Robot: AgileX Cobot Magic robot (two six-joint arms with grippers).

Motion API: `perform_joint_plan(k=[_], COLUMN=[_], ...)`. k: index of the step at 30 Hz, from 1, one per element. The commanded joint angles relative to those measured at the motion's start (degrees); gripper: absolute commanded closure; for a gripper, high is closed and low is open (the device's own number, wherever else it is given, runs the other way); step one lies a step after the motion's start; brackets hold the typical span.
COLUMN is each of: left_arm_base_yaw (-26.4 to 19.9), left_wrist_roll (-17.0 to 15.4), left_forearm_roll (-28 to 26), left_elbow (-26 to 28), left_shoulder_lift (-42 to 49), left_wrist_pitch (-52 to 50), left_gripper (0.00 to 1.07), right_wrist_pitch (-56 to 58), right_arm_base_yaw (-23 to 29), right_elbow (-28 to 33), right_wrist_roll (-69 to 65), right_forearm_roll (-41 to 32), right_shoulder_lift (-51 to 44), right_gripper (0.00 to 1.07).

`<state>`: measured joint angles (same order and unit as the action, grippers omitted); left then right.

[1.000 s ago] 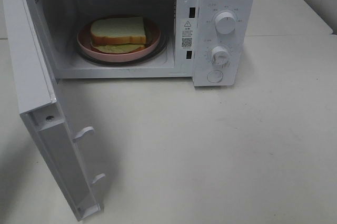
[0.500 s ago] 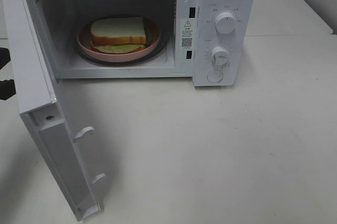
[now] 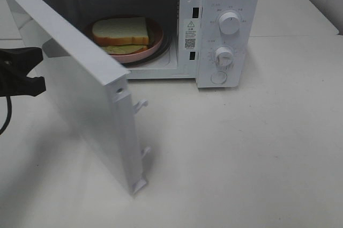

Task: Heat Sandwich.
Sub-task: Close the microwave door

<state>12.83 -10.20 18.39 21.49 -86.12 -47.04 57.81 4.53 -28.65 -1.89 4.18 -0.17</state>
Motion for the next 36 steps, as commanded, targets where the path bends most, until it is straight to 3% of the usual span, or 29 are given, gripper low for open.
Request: perform_joint_plan(k=[1,16,22,36], left_arm_base_yaw=[2.5,13.4,17.6,24.0], left_wrist_roll=[-0.4,0.4,4.6,8.0], left_forearm_roll=[-0.9,-13.3,-16.5,-24.1], left_elbow=[2.0,11.0,15.4,26.9], left_shoulder_lift=[-0.9,-7.7,-11.4,-18.1], left_wrist_pitch=[-1.3,-0.4,0.0,5.7], left_gripper=[1.07,1.07,1.07,1.07], right_wrist_pitch=[-0.7,-0.7,-0.7,-0.7], right_arm_base_yaw=[-0.4,-0.4,-0.4,-0.4], right_elbow=[0.1,0.1,0.1,0.1], right_wrist_roll=[0.1,0.2,0.2,0.2], right_forearm_roll=[-0.3,-0.3,-0.3,-0.3], right_shoulder_lift=[-1.5,-1.5,-1.5,-1.5], right_gripper=[0.32,0.32,0.32,0.32])
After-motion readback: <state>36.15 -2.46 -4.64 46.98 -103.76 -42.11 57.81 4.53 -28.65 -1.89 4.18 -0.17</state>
